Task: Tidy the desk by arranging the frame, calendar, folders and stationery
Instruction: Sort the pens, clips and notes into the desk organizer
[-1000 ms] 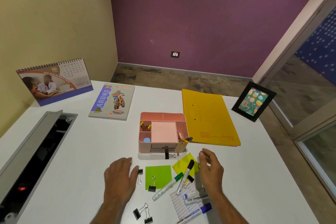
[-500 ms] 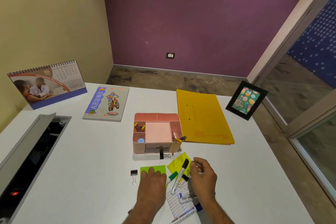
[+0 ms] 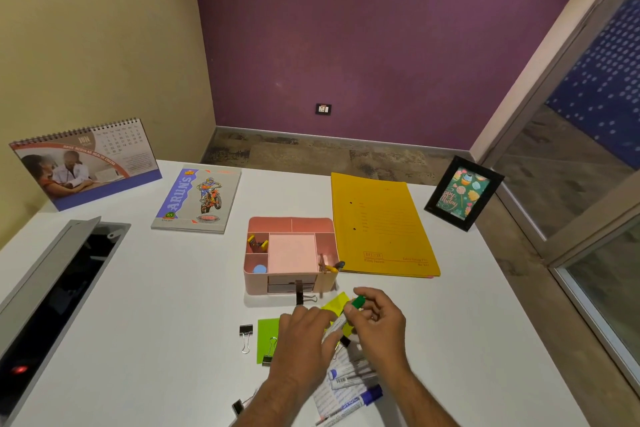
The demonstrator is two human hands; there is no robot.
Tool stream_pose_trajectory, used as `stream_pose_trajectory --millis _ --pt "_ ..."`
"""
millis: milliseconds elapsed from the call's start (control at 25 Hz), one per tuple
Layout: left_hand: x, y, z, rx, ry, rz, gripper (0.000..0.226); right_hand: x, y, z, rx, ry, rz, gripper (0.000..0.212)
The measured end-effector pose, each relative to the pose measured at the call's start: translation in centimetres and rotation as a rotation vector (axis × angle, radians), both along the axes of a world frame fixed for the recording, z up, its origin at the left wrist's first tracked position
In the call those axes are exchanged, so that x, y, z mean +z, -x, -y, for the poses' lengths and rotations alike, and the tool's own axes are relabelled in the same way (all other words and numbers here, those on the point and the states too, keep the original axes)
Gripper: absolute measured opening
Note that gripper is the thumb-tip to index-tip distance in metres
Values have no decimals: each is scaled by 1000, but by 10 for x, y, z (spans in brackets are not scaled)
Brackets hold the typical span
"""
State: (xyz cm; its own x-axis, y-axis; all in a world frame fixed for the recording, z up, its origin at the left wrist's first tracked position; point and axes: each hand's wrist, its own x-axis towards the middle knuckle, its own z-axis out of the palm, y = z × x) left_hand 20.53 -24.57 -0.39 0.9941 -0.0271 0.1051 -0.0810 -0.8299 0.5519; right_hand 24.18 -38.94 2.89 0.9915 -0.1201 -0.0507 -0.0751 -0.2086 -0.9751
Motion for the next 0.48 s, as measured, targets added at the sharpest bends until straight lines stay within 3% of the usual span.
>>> stream_pose_trajectory --millis 80,160,280,480 --pt "3 -3 2 93 194 -70 40 23 -10 3 -27 -32 100 33" --pt "1 -2 0 148 262 -180 45 51 -27 5 -67 -106 204 34" --pt "-3 1 1 120 137 -329 36 86 -65 -1 -132 -144 295 31" --pt "-17 3 8 129 37 -410 31 85 -124 -26 -106 139 326 21"
